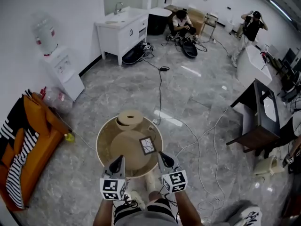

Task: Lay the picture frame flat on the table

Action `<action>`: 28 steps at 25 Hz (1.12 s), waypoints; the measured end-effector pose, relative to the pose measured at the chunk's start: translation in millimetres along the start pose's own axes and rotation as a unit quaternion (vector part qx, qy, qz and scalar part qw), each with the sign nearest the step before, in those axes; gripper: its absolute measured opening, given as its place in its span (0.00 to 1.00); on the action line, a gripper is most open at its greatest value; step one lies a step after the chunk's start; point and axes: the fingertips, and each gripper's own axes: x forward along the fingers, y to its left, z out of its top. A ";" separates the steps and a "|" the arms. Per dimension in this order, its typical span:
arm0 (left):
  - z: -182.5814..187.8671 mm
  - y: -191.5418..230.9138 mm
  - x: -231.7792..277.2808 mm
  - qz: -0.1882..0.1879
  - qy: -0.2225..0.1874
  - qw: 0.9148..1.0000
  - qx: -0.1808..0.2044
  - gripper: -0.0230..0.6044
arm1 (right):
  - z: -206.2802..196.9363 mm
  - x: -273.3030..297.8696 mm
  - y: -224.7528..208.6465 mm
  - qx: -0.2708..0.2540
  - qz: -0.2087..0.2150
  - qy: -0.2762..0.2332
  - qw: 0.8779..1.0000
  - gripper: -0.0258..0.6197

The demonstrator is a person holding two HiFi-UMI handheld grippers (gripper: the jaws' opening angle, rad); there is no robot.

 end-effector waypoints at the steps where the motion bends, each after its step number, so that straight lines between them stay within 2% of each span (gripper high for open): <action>1: 3.3 -4.2 -7.5 -0.002 -0.001 1.000 0.005 0.06 | 4.3 -9.4 4.0 -0.002 -0.001 -0.004 1.000 0.04; 7: 14.6 -21.6 -51.3 -0.006 -0.014 1.000 0.023 0.06 | 19.6 -58.3 23.9 -0.006 -0.012 -0.024 1.000 0.04; 17: 10.1 -34.6 -105.0 0.004 -0.019 0.999 0.036 0.06 | 19.2 -113.2 40.5 -0.004 -0.027 -0.040 0.999 0.04; 28: 18.6 -32.1 -122.1 0.015 -0.026 0.999 0.042 0.06 | 36.0 -125.2 45.0 -0.025 -0.031 -0.061 0.997 0.04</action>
